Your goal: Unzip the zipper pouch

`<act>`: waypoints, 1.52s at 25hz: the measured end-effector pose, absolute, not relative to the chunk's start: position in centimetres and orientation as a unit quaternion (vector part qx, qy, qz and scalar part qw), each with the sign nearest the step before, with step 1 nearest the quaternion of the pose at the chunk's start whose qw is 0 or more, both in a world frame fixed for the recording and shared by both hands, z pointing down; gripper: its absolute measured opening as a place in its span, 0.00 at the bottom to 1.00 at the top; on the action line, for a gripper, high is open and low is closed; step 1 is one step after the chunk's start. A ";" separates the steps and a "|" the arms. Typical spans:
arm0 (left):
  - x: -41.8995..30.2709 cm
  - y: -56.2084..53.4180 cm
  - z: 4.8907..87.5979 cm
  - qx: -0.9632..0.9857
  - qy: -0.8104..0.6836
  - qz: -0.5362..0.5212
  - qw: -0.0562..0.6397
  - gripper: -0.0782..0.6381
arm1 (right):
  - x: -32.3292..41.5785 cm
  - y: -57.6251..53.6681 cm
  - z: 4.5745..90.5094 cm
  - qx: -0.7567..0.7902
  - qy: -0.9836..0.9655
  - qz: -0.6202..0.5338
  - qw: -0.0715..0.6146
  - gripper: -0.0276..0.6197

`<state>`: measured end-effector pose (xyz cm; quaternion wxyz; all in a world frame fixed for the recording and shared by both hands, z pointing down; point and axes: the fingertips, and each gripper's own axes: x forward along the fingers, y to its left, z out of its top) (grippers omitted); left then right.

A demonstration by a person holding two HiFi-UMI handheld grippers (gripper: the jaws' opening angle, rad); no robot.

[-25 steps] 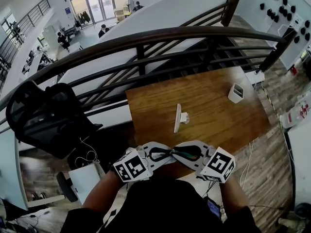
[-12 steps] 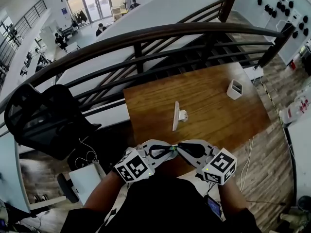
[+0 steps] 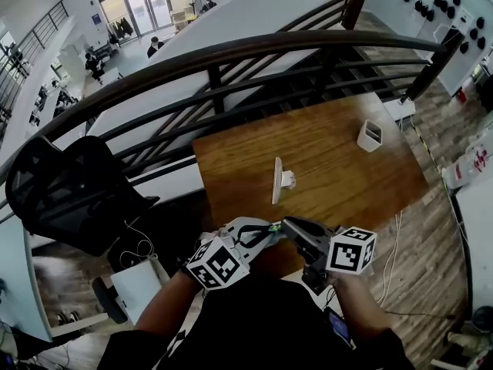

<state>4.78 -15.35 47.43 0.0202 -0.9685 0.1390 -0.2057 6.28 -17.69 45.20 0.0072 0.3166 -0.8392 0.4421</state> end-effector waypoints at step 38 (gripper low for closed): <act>4.1 -15.2 47.0 -0.967 0.160 -0.196 0.027 0.14 | 8.5 -18.1 48.3 0.410 -0.829 0.366 0.102 0.04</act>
